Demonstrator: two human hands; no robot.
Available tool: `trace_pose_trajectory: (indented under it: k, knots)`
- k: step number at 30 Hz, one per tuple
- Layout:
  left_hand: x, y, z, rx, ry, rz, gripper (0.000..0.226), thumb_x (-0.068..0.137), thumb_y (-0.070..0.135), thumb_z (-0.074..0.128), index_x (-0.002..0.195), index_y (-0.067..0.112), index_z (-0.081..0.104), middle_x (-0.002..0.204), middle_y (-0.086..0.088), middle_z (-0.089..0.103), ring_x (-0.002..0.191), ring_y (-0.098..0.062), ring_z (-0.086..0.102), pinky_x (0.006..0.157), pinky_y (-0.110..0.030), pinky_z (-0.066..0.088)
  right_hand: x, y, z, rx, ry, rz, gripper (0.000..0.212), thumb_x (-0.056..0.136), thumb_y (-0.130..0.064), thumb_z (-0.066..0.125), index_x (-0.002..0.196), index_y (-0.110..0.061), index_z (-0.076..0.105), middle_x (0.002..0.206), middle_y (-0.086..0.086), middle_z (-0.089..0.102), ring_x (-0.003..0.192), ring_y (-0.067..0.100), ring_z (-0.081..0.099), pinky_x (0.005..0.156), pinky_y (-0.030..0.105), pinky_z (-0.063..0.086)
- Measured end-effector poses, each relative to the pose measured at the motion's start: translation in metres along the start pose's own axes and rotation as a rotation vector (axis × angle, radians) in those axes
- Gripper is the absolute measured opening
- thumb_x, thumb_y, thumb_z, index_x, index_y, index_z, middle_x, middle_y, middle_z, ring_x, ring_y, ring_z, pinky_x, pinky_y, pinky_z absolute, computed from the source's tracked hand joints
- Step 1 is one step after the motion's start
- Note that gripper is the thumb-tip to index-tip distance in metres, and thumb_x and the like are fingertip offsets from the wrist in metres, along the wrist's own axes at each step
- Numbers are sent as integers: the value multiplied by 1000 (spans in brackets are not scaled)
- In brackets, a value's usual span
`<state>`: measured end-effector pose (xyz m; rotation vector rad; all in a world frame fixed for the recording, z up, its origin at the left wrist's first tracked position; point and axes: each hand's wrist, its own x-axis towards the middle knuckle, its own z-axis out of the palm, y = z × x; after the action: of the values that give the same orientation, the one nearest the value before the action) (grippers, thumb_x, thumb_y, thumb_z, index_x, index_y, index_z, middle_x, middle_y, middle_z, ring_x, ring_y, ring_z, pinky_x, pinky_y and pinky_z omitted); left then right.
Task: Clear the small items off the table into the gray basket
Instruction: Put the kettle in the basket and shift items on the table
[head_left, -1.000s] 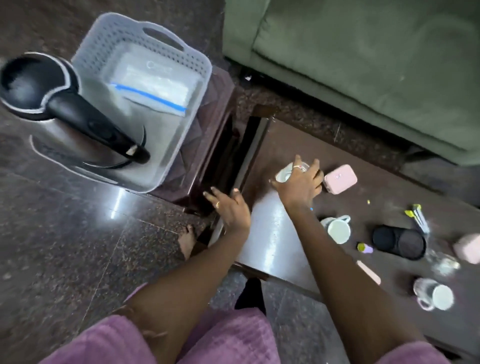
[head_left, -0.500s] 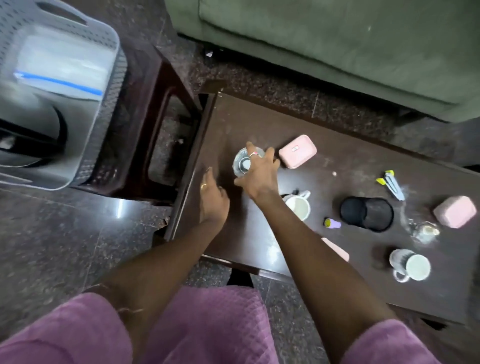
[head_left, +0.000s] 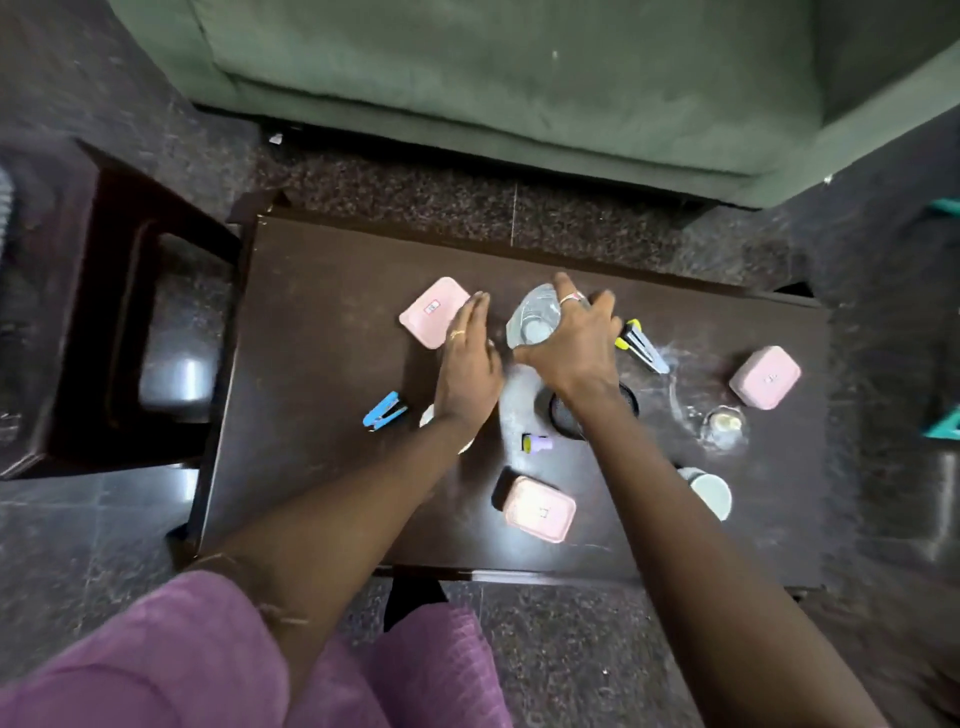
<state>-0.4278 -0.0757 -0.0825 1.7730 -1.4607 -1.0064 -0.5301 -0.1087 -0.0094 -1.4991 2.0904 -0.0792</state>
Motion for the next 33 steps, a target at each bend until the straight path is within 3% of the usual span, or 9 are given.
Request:
trace_pose_trajectory:
  k: [6, 12, 19, 23, 33]
  knots:
    - [32, 10, 52, 144, -213, -64, 80, 82, 12, 60, 147, 5, 14, 152, -16, 25, 144, -26, 16, 119, -43, 3, 54, 37, -5, -5, -2, 64, 94, 64, -27, 81, 142, -29, 28, 132, 15, 30, 118, 38, 34, 97, 44, 41]
    - [52, 0, 81, 308, -257, -140, 92, 78, 41, 67, 147, 11, 15, 153, -12, 27, 145, -21, 16, 116, -52, -7, 83, 42, 8, 28, -33, 74, 95, 64, -29, 81, 142, -30, 27, 134, 14, 28, 122, 37, 33, 95, 46, 42]
    - [49, 1, 89, 290, -178, -147, 79, 82, 26, 66, 146, 14, 22, 149, -2, 36, 145, -17, 14, 113, -56, -12, 90, 41, 19, 30, -32, 78, 96, 62, -31, 82, 140, -33, 28, 130, 12, 30, 120, 35, 34, 88, 46, 47]
    - [49, 2, 91, 286, -162, -174, 69, 85, 26, 62, 144, 15, 26, 147, 0, 40, 145, -17, 15, 113, -57, -12, 88, 45, 23, 41, -37, 74, 94, 62, -30, 82, 140, -31, 29, 130, 14, 31, 116, 37, 37, 92, 42, 44]
    - [45, -3, 97, 276, -147, -170, 66, 88, 19, 58, 145, 13, 24, 148, -2, 38, 144, -19, 16, 115, -51, -11, 87, 48, 28, 18, -35, 94, 92, 63, -30, 82, 138, -35, 29, 132, 13, 30, 116, 38, 35, 88, 41, 45]
